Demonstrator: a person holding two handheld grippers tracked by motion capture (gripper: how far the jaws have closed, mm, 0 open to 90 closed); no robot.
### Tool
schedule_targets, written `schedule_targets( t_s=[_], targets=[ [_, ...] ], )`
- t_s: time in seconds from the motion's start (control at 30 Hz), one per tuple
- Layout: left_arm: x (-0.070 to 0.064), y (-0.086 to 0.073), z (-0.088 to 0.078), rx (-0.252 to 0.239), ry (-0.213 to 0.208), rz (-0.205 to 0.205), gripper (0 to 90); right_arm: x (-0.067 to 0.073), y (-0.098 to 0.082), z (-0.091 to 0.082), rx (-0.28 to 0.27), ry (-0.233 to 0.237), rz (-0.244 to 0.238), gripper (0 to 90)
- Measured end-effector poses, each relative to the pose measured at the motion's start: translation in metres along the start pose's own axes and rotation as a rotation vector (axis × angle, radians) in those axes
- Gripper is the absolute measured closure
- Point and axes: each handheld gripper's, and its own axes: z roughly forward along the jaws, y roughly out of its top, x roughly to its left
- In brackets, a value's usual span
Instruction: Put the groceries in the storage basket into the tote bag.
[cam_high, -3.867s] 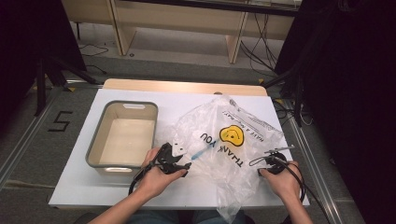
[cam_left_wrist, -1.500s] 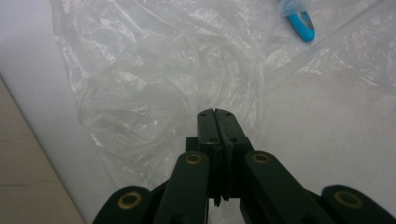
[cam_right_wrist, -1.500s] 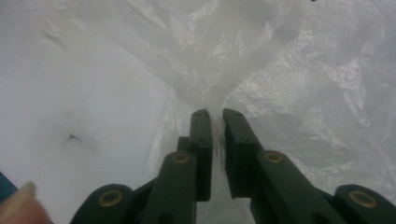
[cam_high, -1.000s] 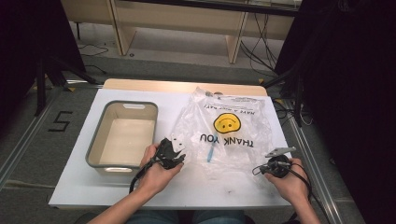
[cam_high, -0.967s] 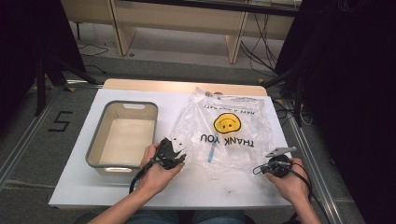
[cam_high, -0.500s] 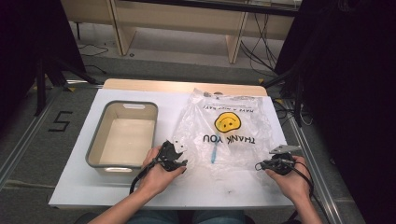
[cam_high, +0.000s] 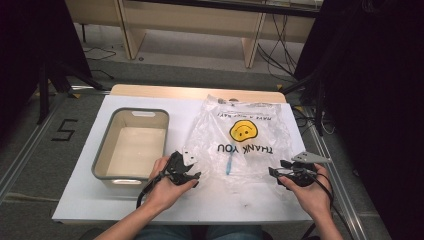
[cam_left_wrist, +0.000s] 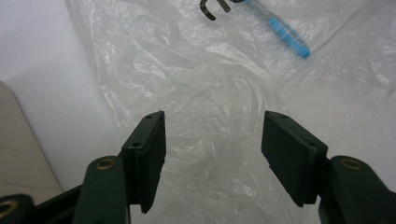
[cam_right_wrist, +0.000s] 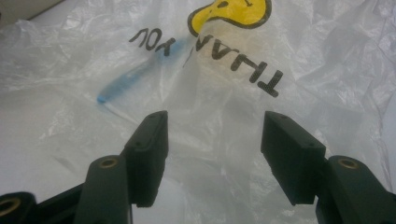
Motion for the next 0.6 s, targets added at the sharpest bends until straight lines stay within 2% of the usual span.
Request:
schedule_targets(
  t_s=[0.07, 0.13, 0.17, 0.23, 0.6],
  targets=[
    [-0.0014, -0.0005, -0.0009, -0.006, -0.002, -0.004, 38.4, 0.0002, -0.0020, 0.0023, 0.012, 0.001, 0.006, 42.5],
    [-0.0018, -0.0016, -0.0017, -0.006, -0.020, -0.010, 37.0, 0.0007, -0.0037, 0.0045, 0.017, 0.005, 0.008, 42.6],
    [-0.0014, -0.0034, -0.0022, -0.010, -0.043, -0.028, 36.3, 0.0016, -0.0045, 0.0059, 0.022, 0.010, 0.010, 42.4],
    [-0.0010, -0.0043, -0.0024, -0.012, -0.053, -0.033, 36.2, 0.0023, -0.0052, 0.0064, 0.022, 0.009, 0.014, 41.3],
    [0.0000, -0.0090, -0.0050, -0.041, -0.057, -0.019, 33.4, 0.0025, -0.0049, 0.0059, -0.010, -0.004, 0.043, 41.0]
  ],
)
